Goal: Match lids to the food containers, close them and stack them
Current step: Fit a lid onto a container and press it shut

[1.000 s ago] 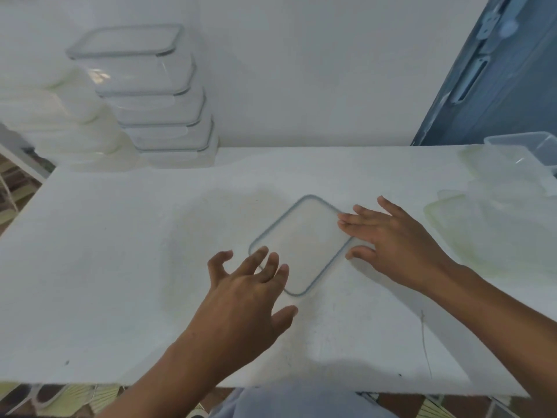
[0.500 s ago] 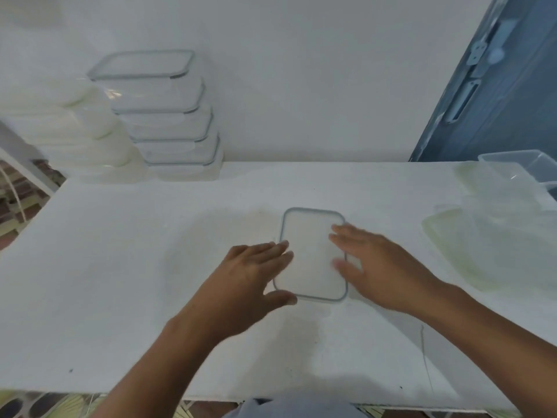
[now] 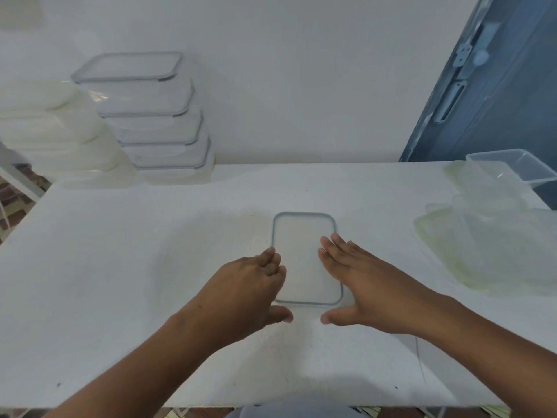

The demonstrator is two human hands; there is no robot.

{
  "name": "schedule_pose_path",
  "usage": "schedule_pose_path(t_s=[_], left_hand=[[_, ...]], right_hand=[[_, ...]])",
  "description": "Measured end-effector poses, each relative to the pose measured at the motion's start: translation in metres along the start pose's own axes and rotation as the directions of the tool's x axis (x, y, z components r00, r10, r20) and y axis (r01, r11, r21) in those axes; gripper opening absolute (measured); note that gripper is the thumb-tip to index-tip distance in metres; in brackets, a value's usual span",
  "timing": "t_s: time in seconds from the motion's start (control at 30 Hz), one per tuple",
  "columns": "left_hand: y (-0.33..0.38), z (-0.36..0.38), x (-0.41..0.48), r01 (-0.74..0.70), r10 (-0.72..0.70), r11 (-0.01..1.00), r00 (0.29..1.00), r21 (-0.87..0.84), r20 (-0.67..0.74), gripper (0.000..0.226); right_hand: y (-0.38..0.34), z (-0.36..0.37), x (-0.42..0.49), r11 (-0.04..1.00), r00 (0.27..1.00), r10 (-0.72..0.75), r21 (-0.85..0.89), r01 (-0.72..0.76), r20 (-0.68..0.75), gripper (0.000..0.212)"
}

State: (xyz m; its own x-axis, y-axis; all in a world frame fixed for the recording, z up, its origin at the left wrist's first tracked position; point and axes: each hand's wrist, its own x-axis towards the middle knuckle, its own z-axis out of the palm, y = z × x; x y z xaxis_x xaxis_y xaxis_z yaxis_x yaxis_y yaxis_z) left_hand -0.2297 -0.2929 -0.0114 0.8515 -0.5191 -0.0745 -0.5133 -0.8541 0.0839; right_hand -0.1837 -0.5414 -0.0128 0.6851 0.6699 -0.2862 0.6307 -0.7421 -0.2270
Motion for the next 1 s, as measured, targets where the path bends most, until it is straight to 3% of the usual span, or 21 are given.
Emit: schedule_pose_path(t_s=[0.2, 0.3, 0.4, 0.5, 0.67, 0.73, 1.0], left_hand=[[0.003, -0.001, 0.002, 0.011, -0.013, 0.998, 0.999, 0.066, 0.041, 0.092], [0.001, 0.004, 0.001, 0.037, -0.041, 0.989, 0.999, 0.141, 0.025, 0.08], [-0.001, 0.023, -0.004, 0.022, -0.01, 0.994, 0.994, 0.103, -0.112, 0.064], [0.0, 0.029, -0.007, 0.034, -0.016, 0.995, 0.982, 0.093, -0.187, 0.062], [-0.002, 0.034, -0.011, 0.049, -0.039, 0.998, 0.968, 0.034, -0.248, 0.064], [-0.001, 0.036, -0.012, 0.049, -0.045, 0.999, 0.964, 0.007, -0.262, 0.066], [-0.011, 0.039, -0.018, 0.046, -0.055, 0.998, 0.957, -0.036, -0.284, 0.067]], right_hand=[[-0.003, -0.001, 0.002, 1.0, 0.999, 0.008, -0.005, -0.008, -0.039, 0.107], [-0.011, 0.004, 0.002, 0.999, 0.996, 0.041, -0.026, -0.044, -0.079, 0.106], [-0.014, 0.017, 0.004, 0.991, 0.985, 0.086, -0.091, -0.101, -0.152, 0.097], [-0.013, 0.021, 0.005, 0.986, 0.986, 0.096, -0.121, -0.112, -0.136, 0.095], [-0.014, 0.015, 0.001, 0.983, 0.984, 0.086, -0.149, -0.11, -0.156, 0.101], [-0.014, 0.014, 0.001, 0.991, 0.983, 0.09, -0.087, -0.104, -0.159, 0.106], [-0.014, 0.023, -0.003, 0.989, 0.981, 0.064, -0.121, -0.087, -0.181, 0.102]])
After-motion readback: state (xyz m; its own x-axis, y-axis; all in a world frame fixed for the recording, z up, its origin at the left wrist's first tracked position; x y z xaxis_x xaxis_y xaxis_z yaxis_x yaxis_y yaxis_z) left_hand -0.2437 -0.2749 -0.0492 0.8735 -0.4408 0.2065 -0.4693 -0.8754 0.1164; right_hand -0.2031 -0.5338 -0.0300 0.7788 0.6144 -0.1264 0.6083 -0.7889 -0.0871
